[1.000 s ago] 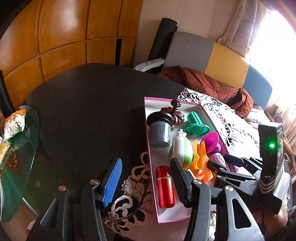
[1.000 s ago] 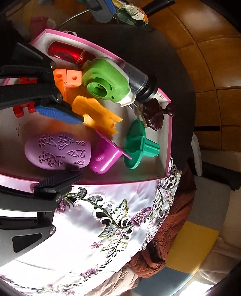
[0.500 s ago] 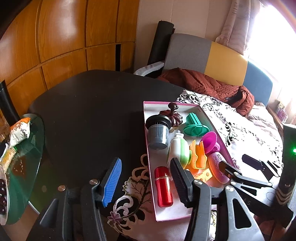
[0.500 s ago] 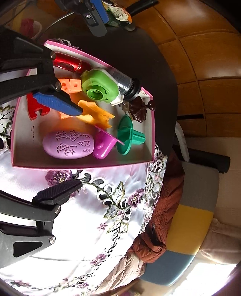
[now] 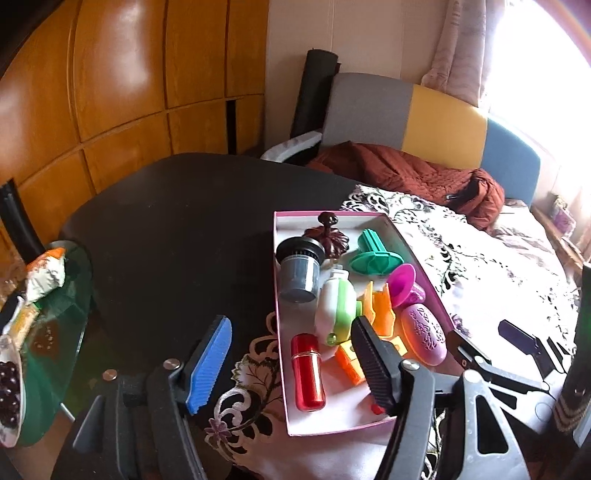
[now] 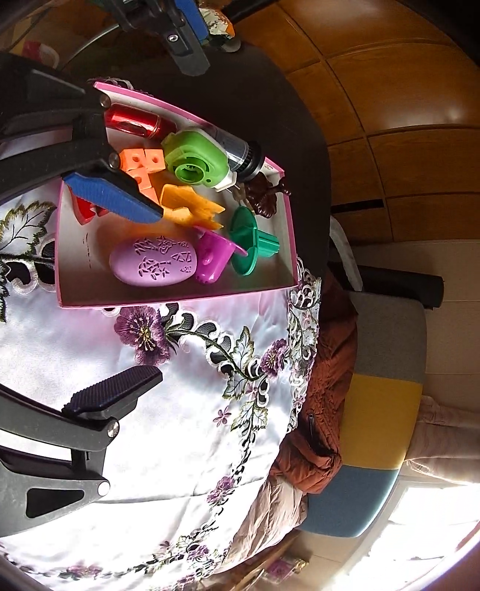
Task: Organize rigid objects
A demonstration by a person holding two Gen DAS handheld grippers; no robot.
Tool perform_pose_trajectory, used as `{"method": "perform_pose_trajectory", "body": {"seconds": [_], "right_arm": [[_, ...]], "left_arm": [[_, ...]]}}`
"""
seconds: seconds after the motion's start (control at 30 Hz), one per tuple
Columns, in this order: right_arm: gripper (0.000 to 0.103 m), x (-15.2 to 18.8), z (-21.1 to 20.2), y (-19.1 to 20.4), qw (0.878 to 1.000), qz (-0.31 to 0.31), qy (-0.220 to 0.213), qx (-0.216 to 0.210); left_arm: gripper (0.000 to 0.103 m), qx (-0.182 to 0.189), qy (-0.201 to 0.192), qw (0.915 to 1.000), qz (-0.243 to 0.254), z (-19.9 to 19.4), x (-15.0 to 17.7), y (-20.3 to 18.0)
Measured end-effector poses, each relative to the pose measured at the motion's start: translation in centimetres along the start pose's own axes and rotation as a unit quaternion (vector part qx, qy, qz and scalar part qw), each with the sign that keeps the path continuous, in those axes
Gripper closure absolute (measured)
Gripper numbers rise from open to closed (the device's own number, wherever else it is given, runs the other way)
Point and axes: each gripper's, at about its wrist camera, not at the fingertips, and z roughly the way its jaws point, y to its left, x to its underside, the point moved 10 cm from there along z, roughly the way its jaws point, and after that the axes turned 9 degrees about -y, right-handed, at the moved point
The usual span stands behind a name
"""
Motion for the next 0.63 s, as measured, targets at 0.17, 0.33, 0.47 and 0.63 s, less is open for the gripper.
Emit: {"method": "perform_pose_trajectory", "body": {"seconds": [0.17, 0.33, 0.47, 0.63], "right_arm": [[0.023, 0.2, -0.1, 0.0, 1.000, 0.003, 0.000, -0.001], [0.023, 0.1, -0.4, -0.1, 1.000, 0.004, -0.005, 0.004], [0.023, -0.1, -0.4, 0.1, 1.000, 0.002, -0.007, 0.004], [0.023, -0.1, -0.1, 0.0, 1.000, 0.001, -0.004, 0.007]], "left_arm": [[0.035, -0.026, -0.019, 0.9994, 0.016, -0.5, -0.3, -0.2], [0.035, -0.027, -0.006, 0.9996, -0.005, -0.1, -0.1, 0.5], [0.057, -0.014, -0.016, 0.9998, -0.001, 0.2, -0.3, 0.6], [0.058, -0.021, -0.040, 0.9989, 0.007, -0.3, -1.1, 0.5]]}}
